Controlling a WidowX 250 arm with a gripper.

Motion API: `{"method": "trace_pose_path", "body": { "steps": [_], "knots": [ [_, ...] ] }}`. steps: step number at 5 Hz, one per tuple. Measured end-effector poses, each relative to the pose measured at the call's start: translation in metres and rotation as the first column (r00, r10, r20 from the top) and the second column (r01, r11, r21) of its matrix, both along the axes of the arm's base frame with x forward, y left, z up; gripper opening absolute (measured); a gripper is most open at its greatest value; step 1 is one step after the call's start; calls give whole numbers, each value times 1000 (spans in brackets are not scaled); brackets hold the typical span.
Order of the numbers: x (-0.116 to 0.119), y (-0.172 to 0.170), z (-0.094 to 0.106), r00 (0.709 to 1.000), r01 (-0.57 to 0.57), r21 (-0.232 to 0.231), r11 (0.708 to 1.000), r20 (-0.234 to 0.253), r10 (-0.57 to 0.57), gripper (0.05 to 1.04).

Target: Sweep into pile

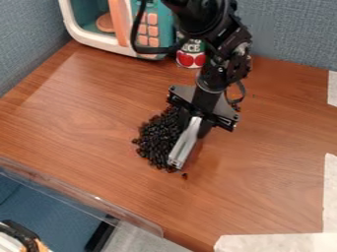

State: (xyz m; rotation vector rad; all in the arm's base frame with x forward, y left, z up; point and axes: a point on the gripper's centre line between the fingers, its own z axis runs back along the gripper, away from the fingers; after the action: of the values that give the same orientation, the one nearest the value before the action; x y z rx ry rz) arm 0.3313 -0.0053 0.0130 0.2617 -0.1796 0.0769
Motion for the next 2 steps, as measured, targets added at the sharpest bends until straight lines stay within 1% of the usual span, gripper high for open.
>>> {"method": "trace_pose_path", "body": {
  "steps": [1,2],
  "knots": [
    [0,5,3,1000,-4,5,1000,8,4,336],
    [1,4,8,1000,0,0,1000,14,0,336]
  ]
}}
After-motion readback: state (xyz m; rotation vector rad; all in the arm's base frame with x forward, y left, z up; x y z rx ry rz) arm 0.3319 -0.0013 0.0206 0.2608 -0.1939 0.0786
